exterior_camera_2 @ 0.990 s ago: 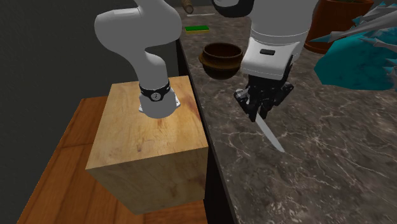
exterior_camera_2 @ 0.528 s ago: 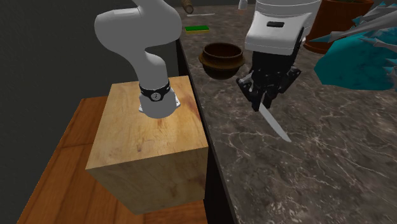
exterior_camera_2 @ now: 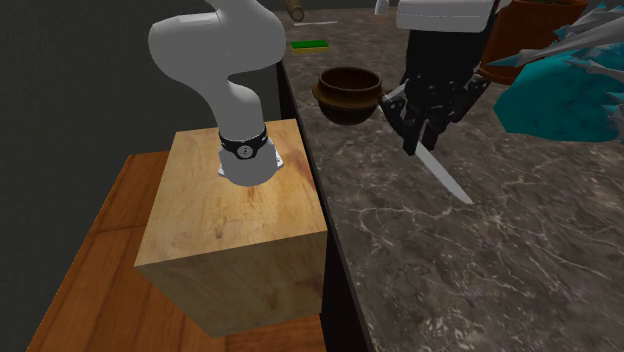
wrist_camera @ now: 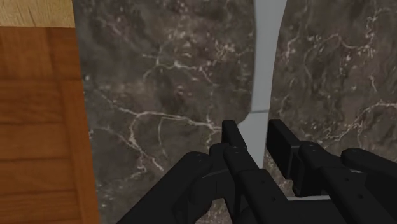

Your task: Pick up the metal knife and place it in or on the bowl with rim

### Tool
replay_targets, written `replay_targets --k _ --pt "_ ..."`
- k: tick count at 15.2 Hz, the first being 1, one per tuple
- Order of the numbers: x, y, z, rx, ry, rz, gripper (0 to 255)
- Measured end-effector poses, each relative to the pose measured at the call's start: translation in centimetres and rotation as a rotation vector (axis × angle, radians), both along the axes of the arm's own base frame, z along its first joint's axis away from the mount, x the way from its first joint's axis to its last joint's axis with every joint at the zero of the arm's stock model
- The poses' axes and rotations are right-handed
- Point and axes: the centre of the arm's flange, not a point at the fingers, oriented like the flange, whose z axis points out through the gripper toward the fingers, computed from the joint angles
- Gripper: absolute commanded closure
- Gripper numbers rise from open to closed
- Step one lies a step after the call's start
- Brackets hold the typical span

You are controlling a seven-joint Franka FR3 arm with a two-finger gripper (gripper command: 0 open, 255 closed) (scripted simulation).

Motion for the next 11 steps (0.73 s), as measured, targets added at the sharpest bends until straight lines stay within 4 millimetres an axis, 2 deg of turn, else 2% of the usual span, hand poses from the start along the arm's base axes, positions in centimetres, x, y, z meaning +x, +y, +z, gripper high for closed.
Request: replay_targets --k 11 --pt "-0.1 0.1 5.8 0.000 0.000 0.000 255"
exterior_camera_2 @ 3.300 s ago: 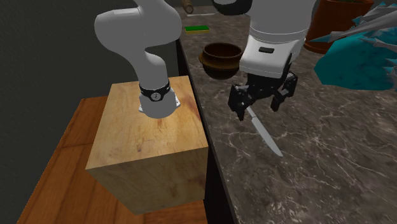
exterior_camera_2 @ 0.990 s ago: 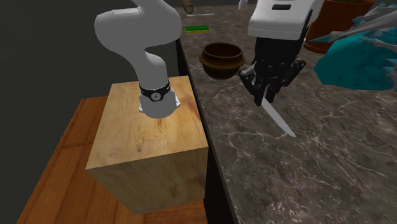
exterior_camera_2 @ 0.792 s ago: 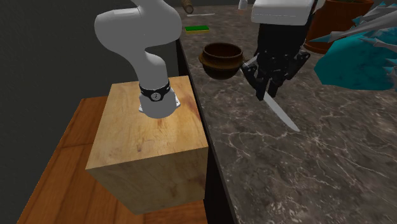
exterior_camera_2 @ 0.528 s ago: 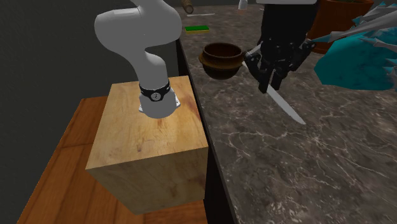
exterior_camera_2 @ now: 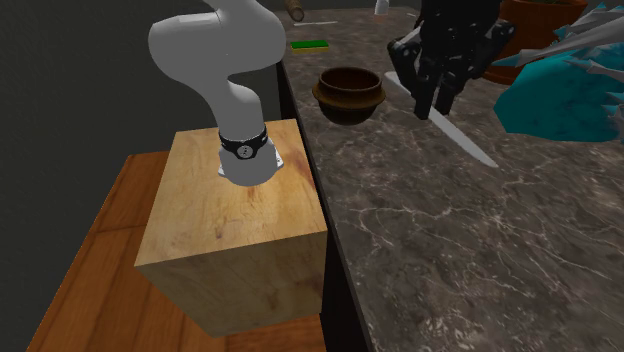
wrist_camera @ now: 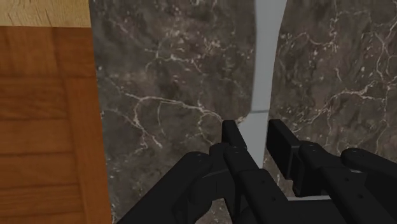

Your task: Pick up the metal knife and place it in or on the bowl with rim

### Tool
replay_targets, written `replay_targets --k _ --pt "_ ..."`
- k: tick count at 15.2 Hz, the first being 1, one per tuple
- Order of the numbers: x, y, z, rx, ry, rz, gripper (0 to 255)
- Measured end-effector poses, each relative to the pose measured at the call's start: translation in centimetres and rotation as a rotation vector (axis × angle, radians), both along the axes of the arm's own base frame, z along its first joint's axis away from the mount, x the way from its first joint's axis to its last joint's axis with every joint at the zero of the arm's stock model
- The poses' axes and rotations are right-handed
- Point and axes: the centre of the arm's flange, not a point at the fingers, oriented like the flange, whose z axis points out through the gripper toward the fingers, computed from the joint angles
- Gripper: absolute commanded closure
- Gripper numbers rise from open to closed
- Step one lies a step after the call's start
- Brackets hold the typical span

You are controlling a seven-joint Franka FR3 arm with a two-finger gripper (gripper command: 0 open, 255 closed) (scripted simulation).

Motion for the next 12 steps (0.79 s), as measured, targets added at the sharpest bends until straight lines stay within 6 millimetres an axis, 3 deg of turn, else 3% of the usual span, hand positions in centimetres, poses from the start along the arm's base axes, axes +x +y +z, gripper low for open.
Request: replay_targets --k 4,12 --pt "-0.6 0.0 1.8 0.000 0.000 0.000 255" --pt "-10.4 -0.8 2.6 0.000 0.000 0.001 255"
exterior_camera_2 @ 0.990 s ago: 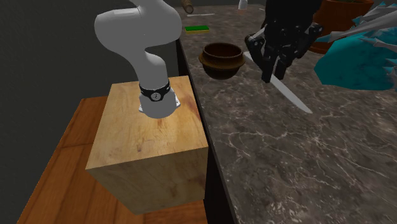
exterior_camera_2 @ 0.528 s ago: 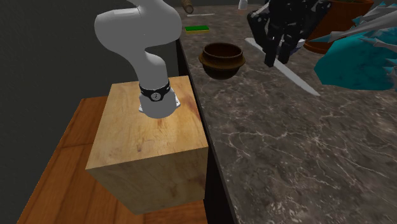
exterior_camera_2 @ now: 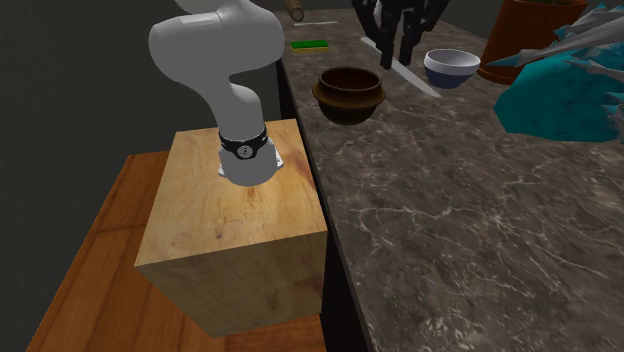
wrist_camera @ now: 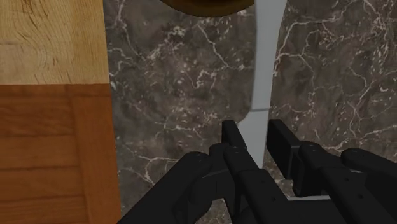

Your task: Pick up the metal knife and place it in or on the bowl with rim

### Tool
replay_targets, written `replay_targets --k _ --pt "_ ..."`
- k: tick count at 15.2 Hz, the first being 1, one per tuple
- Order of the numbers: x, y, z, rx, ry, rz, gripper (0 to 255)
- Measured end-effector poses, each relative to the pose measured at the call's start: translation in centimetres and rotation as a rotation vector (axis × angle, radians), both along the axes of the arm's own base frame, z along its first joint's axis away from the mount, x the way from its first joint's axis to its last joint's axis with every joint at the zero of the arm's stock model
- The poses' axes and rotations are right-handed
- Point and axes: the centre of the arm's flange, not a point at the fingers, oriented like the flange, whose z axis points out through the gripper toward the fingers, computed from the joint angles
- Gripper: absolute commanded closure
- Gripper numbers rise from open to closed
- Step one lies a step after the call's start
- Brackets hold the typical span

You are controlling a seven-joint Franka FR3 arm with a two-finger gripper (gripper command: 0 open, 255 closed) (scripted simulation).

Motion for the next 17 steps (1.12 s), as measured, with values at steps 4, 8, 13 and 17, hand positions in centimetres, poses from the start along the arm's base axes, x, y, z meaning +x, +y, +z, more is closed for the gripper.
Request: replay_targets --k 4,8,13,17 --pt "-5.4 -0.5 0.4 0.000 0.000 0.000 255" --pt "-10.3 -0.9 0.7 0.000 0.000 0.000 255" --pt "-14.8 -1.2 -0.4 0.000 0.000 0.000 255" --pt "-15.1 -1.2 -2.4 -0.001 0.001 -0.001 255"
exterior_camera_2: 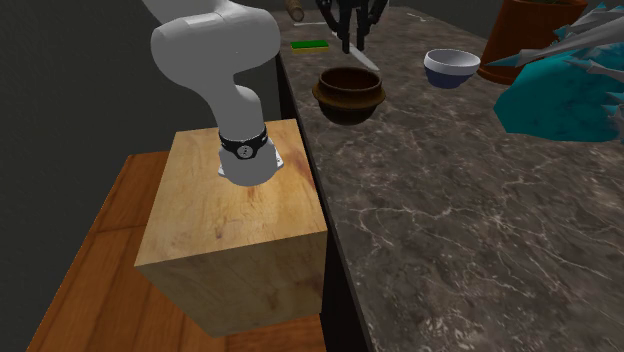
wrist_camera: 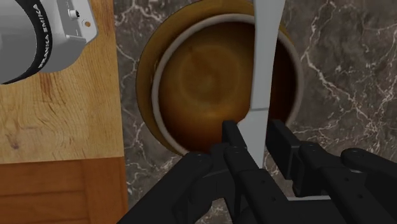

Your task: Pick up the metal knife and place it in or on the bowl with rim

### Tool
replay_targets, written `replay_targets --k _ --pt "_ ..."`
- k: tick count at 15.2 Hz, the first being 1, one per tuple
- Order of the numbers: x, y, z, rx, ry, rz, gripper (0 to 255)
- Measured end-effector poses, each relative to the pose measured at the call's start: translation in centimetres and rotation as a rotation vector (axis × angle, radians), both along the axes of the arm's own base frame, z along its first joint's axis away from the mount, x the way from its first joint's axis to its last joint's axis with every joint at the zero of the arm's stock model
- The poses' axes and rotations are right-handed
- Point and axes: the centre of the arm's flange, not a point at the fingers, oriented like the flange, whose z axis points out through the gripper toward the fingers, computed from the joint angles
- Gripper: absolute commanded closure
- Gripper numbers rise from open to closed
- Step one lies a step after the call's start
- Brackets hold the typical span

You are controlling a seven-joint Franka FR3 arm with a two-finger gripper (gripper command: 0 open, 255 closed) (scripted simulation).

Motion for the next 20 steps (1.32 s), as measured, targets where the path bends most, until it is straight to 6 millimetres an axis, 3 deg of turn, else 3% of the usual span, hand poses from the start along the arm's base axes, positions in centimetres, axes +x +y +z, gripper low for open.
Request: replay_targets --k 9,16,17,20 --pt "0.1 -0.1 -4.7 0.000 0.000 0.000 255" --pt "0.1 0.0 -5.2 0.001 0.000 0.000 255" --pt "0.1 0.0 -5.2 0.001 0.000 0.000 0" --pt "0.1 0.0 -5.3 0.000 0.000 0.000 0"
